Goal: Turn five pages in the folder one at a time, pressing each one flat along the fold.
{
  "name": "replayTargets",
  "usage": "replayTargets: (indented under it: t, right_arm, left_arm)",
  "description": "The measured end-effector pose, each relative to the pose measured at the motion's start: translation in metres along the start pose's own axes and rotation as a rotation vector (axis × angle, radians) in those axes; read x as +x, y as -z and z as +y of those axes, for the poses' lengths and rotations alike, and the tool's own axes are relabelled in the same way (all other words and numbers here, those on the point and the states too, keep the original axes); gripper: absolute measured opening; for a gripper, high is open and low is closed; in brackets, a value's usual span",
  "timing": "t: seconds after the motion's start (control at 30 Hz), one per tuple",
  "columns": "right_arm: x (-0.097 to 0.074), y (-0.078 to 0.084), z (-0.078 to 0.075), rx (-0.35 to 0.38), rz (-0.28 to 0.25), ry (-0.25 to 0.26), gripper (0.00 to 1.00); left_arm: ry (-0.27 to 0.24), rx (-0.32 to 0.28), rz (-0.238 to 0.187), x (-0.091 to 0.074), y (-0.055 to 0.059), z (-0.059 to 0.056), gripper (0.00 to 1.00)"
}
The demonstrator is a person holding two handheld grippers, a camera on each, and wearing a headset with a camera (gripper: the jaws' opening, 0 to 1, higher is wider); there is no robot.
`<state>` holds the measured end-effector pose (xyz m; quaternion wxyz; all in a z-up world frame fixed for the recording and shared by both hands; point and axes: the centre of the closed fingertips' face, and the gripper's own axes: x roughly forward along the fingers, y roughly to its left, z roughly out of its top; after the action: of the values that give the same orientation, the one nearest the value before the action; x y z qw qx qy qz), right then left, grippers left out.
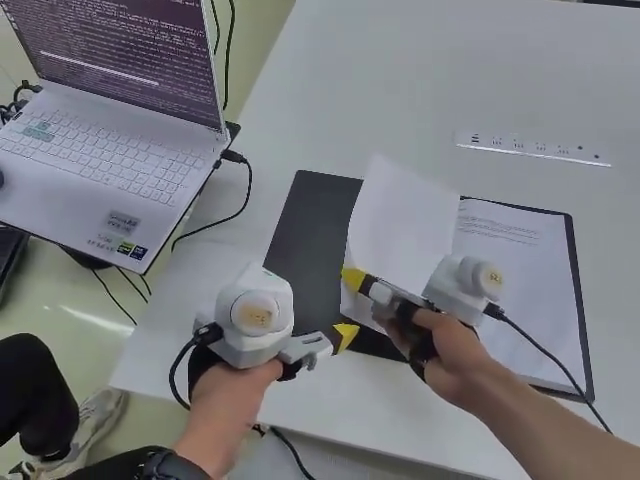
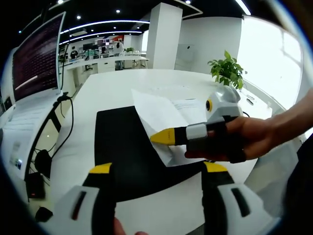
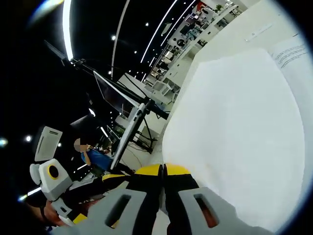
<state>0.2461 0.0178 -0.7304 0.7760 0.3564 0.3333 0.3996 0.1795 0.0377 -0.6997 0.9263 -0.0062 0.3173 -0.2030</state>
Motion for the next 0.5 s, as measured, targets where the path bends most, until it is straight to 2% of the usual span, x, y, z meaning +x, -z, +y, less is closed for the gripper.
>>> replayTargets:
  t: [0.5]
  right_arm:
    - [0.015, 0.029, -0.029, 0.070, 0.065, 0.078, 0.02]
  left_arm:
    - [0.018, -0.010, 0.013, 0.005, 0.006, 0.001, 0.71]
